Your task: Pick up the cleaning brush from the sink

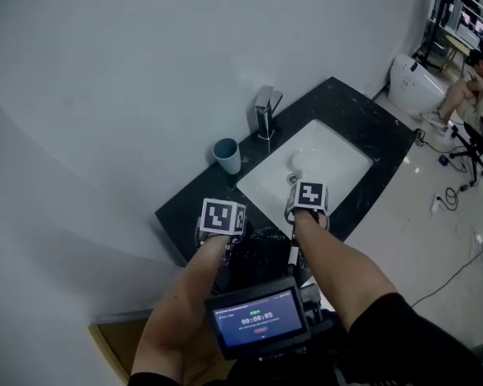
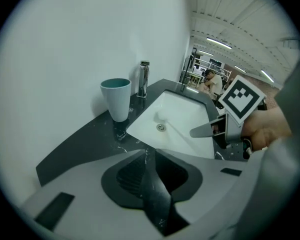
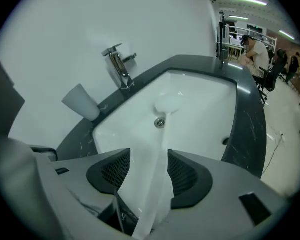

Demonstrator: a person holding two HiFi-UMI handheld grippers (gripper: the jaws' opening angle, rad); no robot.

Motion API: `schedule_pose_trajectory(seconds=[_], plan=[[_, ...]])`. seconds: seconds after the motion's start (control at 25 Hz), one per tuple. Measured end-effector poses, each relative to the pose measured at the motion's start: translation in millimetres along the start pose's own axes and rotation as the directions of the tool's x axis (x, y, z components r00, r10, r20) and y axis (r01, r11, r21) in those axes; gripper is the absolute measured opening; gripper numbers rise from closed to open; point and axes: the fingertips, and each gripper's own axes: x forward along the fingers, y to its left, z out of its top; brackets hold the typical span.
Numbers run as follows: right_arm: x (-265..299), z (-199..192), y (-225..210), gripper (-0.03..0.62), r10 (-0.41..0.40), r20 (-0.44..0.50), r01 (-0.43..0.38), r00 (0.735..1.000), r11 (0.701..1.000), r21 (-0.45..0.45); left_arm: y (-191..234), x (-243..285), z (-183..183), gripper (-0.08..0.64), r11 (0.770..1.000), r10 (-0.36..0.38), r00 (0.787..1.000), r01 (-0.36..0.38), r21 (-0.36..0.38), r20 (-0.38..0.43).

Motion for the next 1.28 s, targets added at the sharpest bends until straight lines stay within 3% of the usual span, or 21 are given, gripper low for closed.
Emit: schedule_pose_trajectory(seconds=[0.24, 0.4, 0.64, 0.68, 1.04, 1.28], plan=[[33.9, -17.8, 5.6, 0.23, -0.015, -0.089, 0.027, 0.996, 0.991, 0.132, 1.9, 16.6, -2.0, 0.072, 0.998, -0.058, 0.998, 0.058, -0.007, -0.01], [47.8, -23.1, -0.7, 0.232, -0.101, -0.164, 0.119, 0.981, 0.987, 0.105, 5.7, 24.0, -0.5, 0.071, 0.995, -0.101, 0.995, 0.101, -0.024, 0.001], [54.6, -42.8, -7.2, 0.195, -0.14, -0.323, 0.179, 0.936, 0.979, 0.094, 6.2, 29.7, -2.1, 0.071, 0.991, -0.131, 0.991, 0.131, -0.032, 0.006], [57.5, -42.5, -7.8, 0.083, -0.135, -0.329, 0.176, 0.935, 0.979, 0.1, 7.2, 30.2, -1.6, 0.071, 0.99, -0.135, 0.991, 0.135, -0.038, 0.011], [67.6, -36.1, -12.6, 0.084, -0.096, -0.299, 0.142, 0.949, 0.981, 0.135, 11.0, 32.1, -7.0, 0.071, 0.986, -0.157, 0.988, 0.157, -0.061, 0.013], [43.8, -32.4, -9.7, 0.084, -0.006, -0.253, 0.044, 0.967, 0.989, 0.143, -2.8, 26.6, -1.4, 0.07, 0.985, -0.172, 0.985, 0.172, -0.022, 0.03]])
